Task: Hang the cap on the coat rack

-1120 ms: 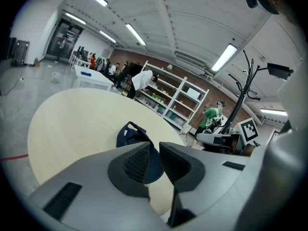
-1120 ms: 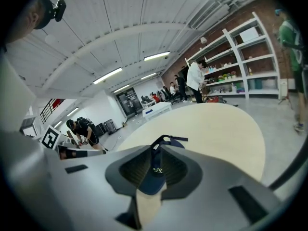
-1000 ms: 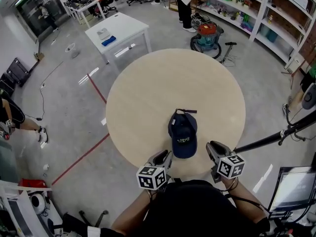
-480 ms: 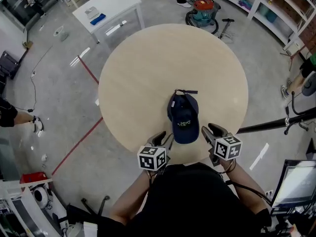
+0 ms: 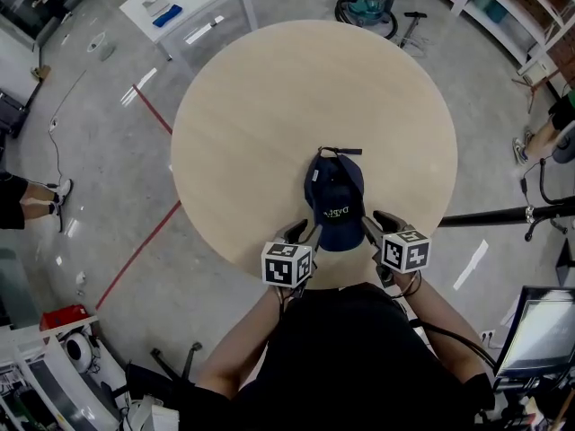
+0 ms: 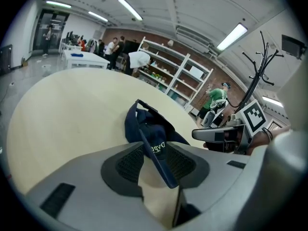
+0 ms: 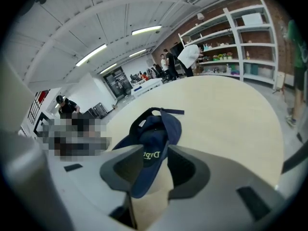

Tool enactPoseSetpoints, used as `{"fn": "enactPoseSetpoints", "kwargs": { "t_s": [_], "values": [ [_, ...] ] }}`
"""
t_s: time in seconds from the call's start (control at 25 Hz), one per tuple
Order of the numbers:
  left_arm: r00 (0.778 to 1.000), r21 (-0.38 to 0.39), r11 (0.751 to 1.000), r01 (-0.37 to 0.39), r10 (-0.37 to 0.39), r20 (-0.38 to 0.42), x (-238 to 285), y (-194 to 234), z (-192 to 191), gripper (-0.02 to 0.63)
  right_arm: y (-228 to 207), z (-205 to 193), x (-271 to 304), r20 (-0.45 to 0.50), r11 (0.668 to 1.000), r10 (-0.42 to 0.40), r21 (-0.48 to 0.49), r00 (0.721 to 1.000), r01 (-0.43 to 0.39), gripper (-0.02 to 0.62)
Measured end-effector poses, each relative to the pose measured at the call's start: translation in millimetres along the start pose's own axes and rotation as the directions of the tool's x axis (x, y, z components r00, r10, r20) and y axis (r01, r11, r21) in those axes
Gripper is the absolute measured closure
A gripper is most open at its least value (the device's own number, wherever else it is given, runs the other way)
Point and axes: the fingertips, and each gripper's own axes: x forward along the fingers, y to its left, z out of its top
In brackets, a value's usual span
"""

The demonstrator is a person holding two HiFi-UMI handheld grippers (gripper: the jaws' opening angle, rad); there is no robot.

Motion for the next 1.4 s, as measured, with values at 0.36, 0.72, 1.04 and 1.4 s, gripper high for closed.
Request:
{"fn": "enactPoseSetpoints", "kwargs": {
  "t_s": [0.36,0.72,1.04,1.4],
  "values": [
    [0.998,-0.003,1.0,-0.01,0.009,-0.065,23,4,-11,0.477,-3,-20,21,-0.068,0.998,-0.017,0.052,0.998,0.021,0.46],
    [0.992,-0.039,0.999,-0.024,0.019,-0.124,36,7,-25,0.478,-8,-29,29,-0.113,0.997,-0.028,0.072,0.993,0.037,0.46],
    [0.989,-0.04,0.998,-0.04,0.033,-0.143,38,7,-33,0.479,-7,-39,31,-0.138,0.996,-0.036,0.08,0.99,0.047,0.493],
    [0.992,-0.035,0.999,-0.037,0.032,-0.124,35,-3,-28,0.506,-4,-26,23,-0.082,0.996,-0.036,0.073,0.996,0.042,0.546]
  ]
}}
